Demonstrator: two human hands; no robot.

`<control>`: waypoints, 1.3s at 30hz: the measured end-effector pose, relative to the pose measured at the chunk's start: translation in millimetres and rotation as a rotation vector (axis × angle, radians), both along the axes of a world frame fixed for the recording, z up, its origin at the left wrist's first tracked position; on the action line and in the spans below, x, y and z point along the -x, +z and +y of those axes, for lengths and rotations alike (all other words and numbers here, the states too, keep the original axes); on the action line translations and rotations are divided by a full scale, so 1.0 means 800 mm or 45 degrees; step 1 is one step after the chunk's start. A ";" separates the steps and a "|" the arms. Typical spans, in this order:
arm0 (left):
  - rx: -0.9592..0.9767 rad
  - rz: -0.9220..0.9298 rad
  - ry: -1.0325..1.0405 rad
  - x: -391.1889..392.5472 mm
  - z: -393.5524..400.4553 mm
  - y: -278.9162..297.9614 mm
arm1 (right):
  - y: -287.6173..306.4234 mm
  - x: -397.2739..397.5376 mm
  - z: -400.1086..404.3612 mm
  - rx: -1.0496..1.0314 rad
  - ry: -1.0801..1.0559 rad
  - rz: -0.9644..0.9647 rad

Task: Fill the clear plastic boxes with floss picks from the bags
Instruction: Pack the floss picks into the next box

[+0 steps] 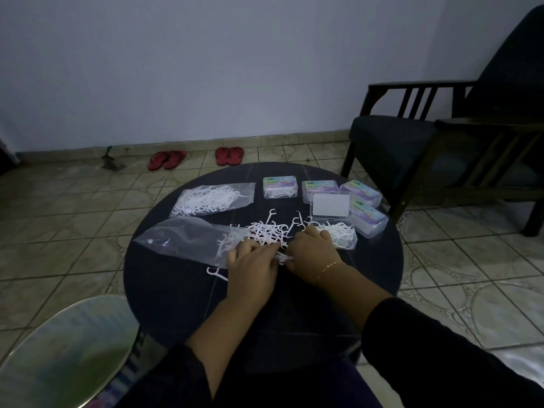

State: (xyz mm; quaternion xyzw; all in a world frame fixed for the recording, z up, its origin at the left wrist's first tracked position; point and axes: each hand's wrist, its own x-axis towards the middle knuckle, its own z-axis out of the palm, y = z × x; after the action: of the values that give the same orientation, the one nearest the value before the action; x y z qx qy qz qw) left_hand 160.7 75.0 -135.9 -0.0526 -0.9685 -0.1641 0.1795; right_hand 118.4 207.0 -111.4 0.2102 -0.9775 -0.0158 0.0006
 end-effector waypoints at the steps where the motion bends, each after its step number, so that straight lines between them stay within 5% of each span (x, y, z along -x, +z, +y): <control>1: -0.058 0.034 -0.010 -0.002 0.001 -0.008 | -0.002 -0.002 0.001 0.012 -0.007 0.020; 11: -0.181 0.169 0.109 -0.004 -0.002 -0.025 | -0.012 -0.020 0.009 0.007 -0.026 0.365; 28: -0.134 0.095 0.059 0.011 0.002 -0.009 | 0.035 0.010 0.066 0.166 -0.080 0.081; 39: -0.189 -0.078 0.044 0.061 0.012 0.031 | 0.047 0.042 0.091 0.440 -0.350 -0.098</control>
State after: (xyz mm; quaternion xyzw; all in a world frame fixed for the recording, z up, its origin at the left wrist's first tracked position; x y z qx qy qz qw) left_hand 112.2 84.5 -110.8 -0.0176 -0.9595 -0.2339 0.1560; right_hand 84.5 279.9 -73.6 0.0721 -0.9845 0.1599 -0.0028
